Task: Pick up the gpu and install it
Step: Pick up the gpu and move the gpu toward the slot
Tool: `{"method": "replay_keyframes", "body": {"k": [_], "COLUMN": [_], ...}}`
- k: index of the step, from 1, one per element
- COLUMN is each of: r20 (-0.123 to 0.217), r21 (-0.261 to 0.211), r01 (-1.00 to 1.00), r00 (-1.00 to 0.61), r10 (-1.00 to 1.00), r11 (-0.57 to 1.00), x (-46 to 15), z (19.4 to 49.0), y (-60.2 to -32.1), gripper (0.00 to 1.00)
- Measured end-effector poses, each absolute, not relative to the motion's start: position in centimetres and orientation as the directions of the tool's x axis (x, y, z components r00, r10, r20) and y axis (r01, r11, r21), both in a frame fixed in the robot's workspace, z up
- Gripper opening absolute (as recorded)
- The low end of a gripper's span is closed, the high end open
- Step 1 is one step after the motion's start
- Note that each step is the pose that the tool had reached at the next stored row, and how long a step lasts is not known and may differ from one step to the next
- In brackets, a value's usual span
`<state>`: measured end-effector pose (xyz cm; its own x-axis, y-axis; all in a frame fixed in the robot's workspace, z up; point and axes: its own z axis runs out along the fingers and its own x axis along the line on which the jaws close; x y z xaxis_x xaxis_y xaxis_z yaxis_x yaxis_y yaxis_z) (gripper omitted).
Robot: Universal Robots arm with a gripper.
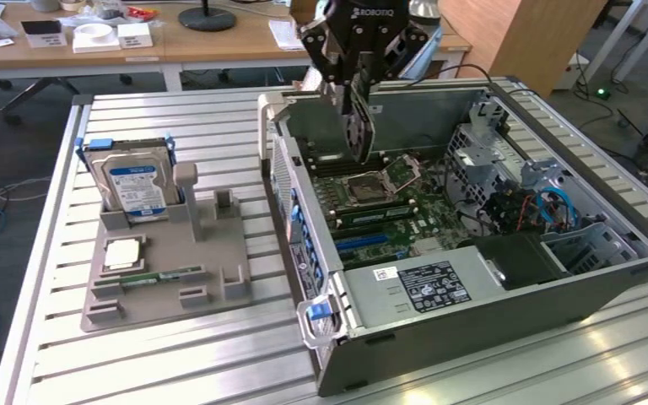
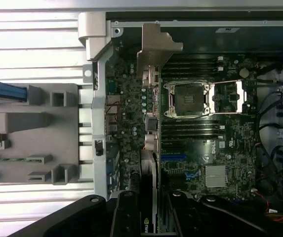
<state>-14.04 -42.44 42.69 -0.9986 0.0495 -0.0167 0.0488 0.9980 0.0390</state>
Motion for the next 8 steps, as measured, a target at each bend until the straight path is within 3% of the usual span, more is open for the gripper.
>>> {"method": "replay_keyframes", "body": {"k": [8], "r20": [-0.017], "r21": [0.039], "r01": [0.048], "r00": [-0.999], "r10": [0.049], "r11": [0.998], "x": [-10.8], "z": [42.7], "y": [-42.4], "gripper": [0.26]}}
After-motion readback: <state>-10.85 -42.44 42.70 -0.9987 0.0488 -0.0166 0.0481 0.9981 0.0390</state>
